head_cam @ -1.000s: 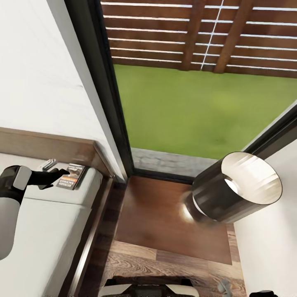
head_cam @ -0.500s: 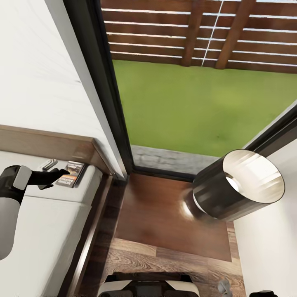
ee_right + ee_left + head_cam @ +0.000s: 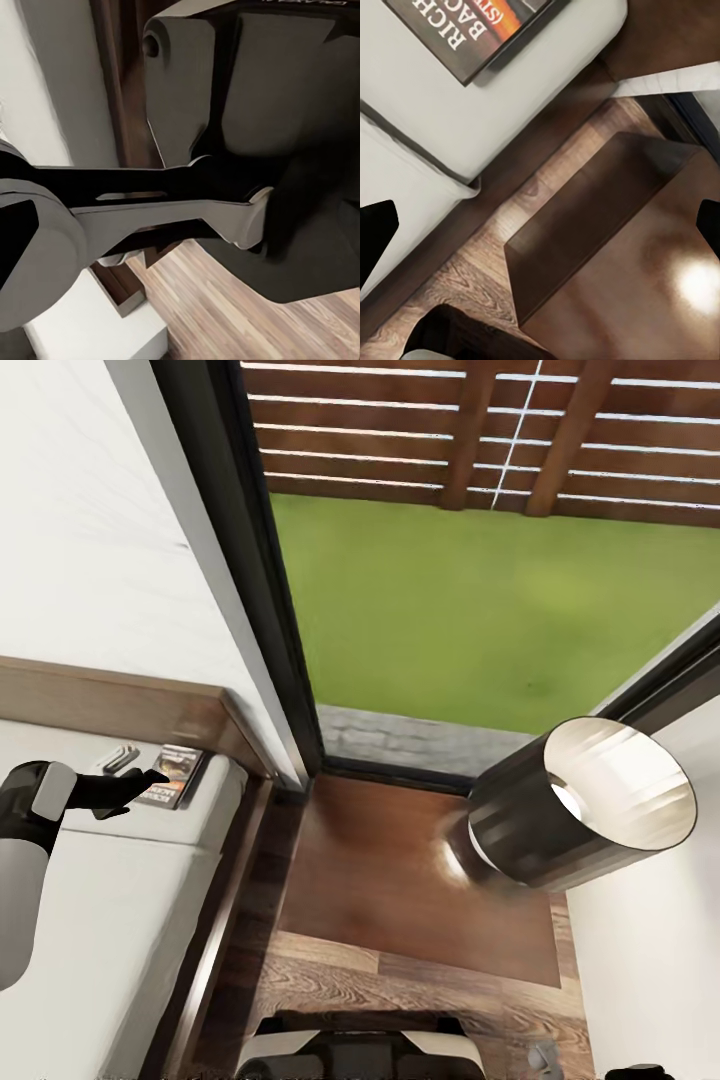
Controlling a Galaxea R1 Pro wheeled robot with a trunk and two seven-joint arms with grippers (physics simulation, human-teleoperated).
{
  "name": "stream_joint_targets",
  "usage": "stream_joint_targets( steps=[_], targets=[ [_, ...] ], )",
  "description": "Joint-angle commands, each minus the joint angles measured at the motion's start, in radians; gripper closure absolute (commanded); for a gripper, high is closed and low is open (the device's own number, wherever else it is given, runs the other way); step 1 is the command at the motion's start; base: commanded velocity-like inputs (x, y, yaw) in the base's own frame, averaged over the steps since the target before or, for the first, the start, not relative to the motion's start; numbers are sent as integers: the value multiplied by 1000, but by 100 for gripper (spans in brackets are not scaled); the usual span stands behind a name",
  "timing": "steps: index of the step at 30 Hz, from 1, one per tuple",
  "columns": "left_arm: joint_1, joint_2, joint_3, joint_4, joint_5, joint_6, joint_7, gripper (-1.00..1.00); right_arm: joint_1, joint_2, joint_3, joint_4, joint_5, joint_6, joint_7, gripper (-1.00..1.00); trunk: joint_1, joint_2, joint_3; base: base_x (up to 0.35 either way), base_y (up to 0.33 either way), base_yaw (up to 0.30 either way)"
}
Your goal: In the bedroom, move the book from the bed onto either nightstand, and place the two sandals side by side next to the bed.
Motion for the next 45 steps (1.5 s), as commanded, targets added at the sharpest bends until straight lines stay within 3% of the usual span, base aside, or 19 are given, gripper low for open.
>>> stream_joint_targets(
  steps=[1, 4, 9, 12, 45],
  targets=[
    [-1, 0, 3, -1, 2, 5, 1, -100, 0, 0, -9, 0, 7, 10, 9, -100, 0, -1, -3, 0, 0, 0],
    [-1, 0, 3, -1, 2, 5, 1, -100, 0, 0, -9, 20, 10, -8, 25, -100, 0, -1, -7, 0, 0, 0],
    [-1, 0, 3, -1, 1, 5, 1, -100, 0, 0, -8, 58, 11, -63, 172, -100, 0, -1, -15, 0, 0, 0],
    [-1, 0, 3, -1, 0, 5, 1, -100, 0, 0, -8, 62, 10, -68, 198, -100, 0, -1, -20, 0, 0, 0],
    [0, -1, 2, 1, 2, 4, 1, -100, 0, 1, -8, 65, 11, -71, 202, -100, 0, -1, -71, 0, 0, 0]
  ],
)
